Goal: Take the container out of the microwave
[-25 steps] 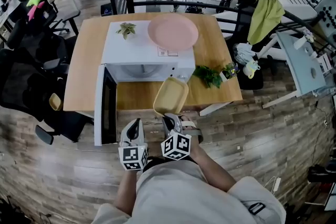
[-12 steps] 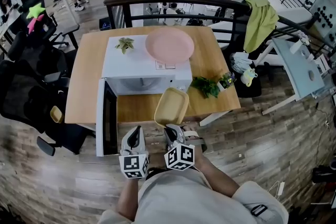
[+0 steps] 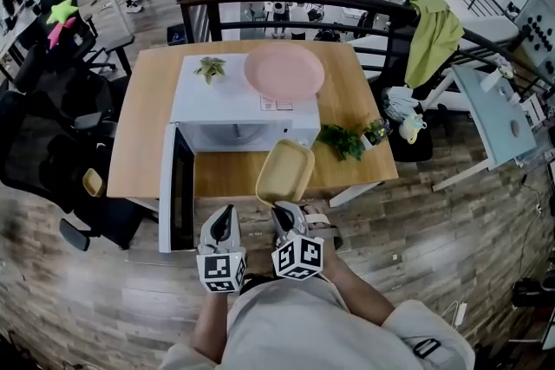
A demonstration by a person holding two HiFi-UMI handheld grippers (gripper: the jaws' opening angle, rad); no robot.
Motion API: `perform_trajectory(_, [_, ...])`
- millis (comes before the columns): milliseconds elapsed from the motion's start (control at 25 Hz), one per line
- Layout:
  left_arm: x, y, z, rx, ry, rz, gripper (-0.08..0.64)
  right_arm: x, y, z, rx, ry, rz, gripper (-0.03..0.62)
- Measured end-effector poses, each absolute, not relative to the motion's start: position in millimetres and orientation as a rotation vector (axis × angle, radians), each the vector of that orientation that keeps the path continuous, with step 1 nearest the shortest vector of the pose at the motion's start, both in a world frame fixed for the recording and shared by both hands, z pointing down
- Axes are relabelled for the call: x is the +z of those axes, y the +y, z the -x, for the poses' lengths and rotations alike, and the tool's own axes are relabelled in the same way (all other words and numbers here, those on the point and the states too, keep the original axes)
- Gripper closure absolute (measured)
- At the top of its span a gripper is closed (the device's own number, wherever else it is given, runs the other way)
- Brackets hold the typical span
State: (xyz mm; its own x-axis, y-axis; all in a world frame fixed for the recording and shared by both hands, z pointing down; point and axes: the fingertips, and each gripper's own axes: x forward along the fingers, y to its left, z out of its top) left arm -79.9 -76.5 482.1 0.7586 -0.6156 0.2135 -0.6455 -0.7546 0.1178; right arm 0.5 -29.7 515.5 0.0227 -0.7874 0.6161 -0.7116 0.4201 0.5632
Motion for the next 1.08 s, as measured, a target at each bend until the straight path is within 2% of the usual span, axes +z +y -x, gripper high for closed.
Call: perform_trajectory(1080, [479,-84,74,0.208,-1.01,-2.769,0.557,514,-43,-12,-0.113,-1.695,-1.313,0.56])
